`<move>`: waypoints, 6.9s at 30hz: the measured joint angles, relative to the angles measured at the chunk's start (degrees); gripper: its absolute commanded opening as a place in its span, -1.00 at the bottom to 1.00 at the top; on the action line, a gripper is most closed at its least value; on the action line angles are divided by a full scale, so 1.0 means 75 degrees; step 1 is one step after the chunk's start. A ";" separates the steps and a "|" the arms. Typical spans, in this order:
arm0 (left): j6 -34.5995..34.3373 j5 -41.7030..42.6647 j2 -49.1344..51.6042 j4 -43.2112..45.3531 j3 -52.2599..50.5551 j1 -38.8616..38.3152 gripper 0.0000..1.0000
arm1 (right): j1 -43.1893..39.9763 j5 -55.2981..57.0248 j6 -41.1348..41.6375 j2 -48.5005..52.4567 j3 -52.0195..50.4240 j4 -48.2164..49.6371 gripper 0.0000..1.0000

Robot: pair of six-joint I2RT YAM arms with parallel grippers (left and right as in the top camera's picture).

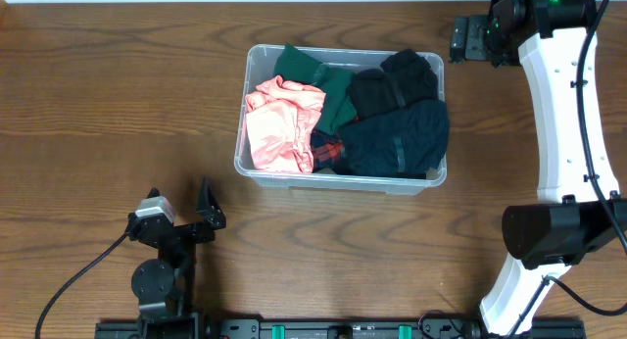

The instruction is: Pack container

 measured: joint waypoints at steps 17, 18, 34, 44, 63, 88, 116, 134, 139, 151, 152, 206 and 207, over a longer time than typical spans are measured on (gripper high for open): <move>-0.0052 -0.0070 0.0000 -0.0055 0.0026 0.0000 0.96 | 0.0000 0.0000 0.0000 0.0000 0.0000 0.0003 0.99; -0.0052 -0.0070 0.0000 -0.0055 0.0026 0.0000 0.96 | 0.0000 0.0000 0.0000 0.0000 0.0000 0.0003 0.98; -0.0052 -0.0070 0.0000 -0.0055 0.0026 0.0000 0.96 | 0.0000 0.0000 0.0000 0.0000 0.0000 0.0000 0.99; -0.0052 -0.0070 0.0000 -0.0055 0.0026 0.0000 0.96 | 0.0000 0.0000 0.0000 0.0000 0.0000 0.0003 0.98; -0.0055 -0.0070 0.0000 -0.0055 0.0026 0.0000 0.96 | 0.0000 0.0000 0.0000 0.0000 0.0000 0.0003 0.99; -0.0055 -0.0067 0.0000 -0.0073 0.0038 0.0000 0.96 | 0.0000 -0.0933 -0.0300 -0.1953 -0.2620 0.4001 0.98; -0.0055 -0.0067 0.0003 -0.0111 0.0064 0.0000 0.96 | -0.0501 -0.1903 -0.1816 -1.2187 -1.5204 1.0722 0.99; -0.0055 -0.0064 0.0000 -0.0111 0.0064 0.0000 0.96 | -0.0501 -0.1903 -0.1364 -1.4481 -1.7200 1.0316 0.98; -0.0055 -0.0067 0.0000 -0.0111 0.0064 0.0000 0.96 | -0.0501 -0.1900 -0.1364 -1.4845 -1.7217 1.0290 0.98; -0.0055 -0.0067 0.0000 -0.0111 0.0064 0.0000 0.96 | -0.0501 -0.1900 -0.1364 -1.5154 -1.7217 1.0293 0.99; -0.0055 -0.0067 0.0000 -0.0111 0.0064 0.0000 0.96 | -0.0501 -0.1900 -0.1361 -1.5154 -1.7217 1.0293 0.98; -0.0055 -0.0067 0.0000 -0.0111 0.0064 0.0000 0.96 | -0.0501 -0.1900 -0.1361 -1.5154 -1.7217 1.0290 0.99; -0.0055 -0.0067 0.0000 -0.0111 0.0064 0.0000 0.96 | -0.0501 -0.1900 -0.1361 -1.5154 -1.7217 1.0290 0.98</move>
